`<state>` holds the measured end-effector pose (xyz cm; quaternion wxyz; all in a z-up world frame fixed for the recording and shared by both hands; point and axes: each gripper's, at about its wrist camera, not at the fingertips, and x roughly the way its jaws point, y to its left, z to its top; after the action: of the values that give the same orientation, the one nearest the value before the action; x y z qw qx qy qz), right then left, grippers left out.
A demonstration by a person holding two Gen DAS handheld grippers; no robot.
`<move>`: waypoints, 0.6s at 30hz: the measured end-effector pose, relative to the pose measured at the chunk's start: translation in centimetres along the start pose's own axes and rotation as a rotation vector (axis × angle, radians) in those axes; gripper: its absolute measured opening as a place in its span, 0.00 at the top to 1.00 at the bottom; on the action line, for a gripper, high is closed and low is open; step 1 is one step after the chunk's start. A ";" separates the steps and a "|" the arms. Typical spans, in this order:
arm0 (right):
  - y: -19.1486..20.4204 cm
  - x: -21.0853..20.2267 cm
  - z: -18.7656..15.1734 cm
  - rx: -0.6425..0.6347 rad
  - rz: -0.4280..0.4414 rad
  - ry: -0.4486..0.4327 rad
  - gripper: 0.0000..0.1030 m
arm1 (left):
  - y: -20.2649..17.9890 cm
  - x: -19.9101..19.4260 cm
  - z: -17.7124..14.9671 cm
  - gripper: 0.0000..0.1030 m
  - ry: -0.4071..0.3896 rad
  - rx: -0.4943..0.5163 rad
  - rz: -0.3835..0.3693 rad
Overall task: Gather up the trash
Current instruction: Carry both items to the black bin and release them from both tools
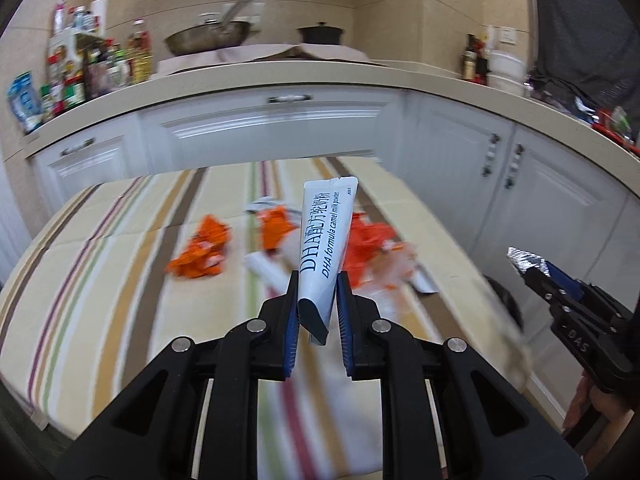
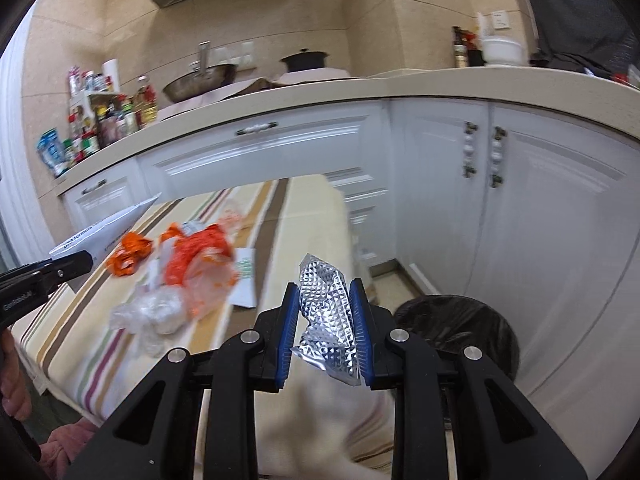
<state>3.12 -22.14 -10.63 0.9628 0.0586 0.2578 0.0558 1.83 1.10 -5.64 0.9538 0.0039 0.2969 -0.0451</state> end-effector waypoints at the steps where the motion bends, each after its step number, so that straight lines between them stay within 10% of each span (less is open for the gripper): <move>1: -0.8 0.0 0.0 0.013 -0.016 -0.002 0.74 | -1.1 0.4 0.3 0.84 0.000 0.015 -0.023; 18: -11.9 2.0 0.5 0.125 -0.221 -0.037 0.74 | -16.9 8.7 0.7 0.84 0.102 0.160 -0.212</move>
<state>6.02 -33.64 -12.85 0.9622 0.0906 0.2477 -0.0678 7.87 -16.46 -9.67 0.9240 0.0508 0.3393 -0.1688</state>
